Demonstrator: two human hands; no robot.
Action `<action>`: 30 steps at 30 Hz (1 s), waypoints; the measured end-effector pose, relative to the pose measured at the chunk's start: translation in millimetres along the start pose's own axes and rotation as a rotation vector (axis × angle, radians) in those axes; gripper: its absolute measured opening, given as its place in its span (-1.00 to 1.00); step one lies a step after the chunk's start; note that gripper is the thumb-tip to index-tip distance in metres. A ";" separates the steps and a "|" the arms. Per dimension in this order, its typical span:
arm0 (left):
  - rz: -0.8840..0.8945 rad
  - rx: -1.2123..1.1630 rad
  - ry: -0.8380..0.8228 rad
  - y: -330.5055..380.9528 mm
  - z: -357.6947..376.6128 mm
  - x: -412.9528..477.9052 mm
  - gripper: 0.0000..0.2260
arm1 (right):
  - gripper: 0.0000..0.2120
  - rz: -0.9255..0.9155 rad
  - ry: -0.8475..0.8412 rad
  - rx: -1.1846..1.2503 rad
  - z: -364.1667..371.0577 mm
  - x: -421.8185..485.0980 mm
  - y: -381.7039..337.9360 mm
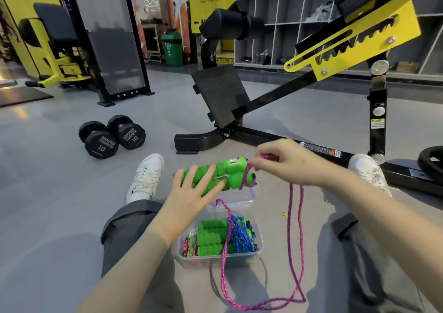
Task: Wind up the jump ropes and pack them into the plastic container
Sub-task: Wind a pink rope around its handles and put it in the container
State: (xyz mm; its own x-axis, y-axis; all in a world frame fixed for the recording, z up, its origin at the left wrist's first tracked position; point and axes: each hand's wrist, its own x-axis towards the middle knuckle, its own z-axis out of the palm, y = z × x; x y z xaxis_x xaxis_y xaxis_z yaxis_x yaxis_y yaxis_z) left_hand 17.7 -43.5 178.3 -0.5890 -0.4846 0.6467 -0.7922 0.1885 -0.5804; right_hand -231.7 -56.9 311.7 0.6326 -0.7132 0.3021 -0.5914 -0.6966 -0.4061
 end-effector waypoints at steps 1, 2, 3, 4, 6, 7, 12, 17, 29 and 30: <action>0.028 -0.008 0.022 -0.5 -2.8 2.2 -0.36 | -0.72 0.010 0.031 0.004 -5.2 3.1 2.4; 0.056 -0.017 0.047 -0.5 -5.7 4.6 -0.37 | -0.71 0.026 0.052 0.020 -9.6 5.8 5.5; 0.082 -0.029 0.070 0.1 -8.2 6.6 -0.38 | -0.71 0.040 0.065 0.047 -13.3 8.1 8.4; 0.107 -0.042 0.089 0.7 -11.2 8.8 -0.39 | -0.72 0.055 0.075 0.083 -16.3 10.4 12.4; 0.137 -0.067 0.118 1.5 -18.6 13.2 -0.40 | -0.72 0.110 0.092 0.188 -20.2 13.1 20.5; 0.139 -0.080 0.136 1.9 -23.0 16.5 -0.39 | -0.71 0.153 0.102 0.263 -21.2 12.9 23.7; 0.054 -0.178 0.284 4.1 -45.0 38.1 -0.52 | -0.76 0.304 0.095 0.792 -5.6 5.4 46.9; 0.011 -0.203 0.358 8.1 -50.2 48.8 -0.57 | -0.98 0.294 0.098 1.243 26.6 -12.8 44.7; -0.224 -0.123 0.259 8.4 -26.4 42.9 -0.49 | -0.66 0.425 0.197 0.958 82.4 -30.7 12.8; -0.243 -0.116 0.241 8.7 -24.4 41.9 -0.47 | -0.68 0.420 0.184 0.905 81.9 -31.4 12.1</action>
State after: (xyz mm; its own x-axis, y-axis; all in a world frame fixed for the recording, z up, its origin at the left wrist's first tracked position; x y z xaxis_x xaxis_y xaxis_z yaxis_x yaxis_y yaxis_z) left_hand -17.8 -41.3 212.4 -0.3911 -0.3146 0.8649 -0.9184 0.1949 -0.3443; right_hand -217.8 -36.5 226.6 0.3284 -0.9410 0.0814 -0.0986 -0.1199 -0.9879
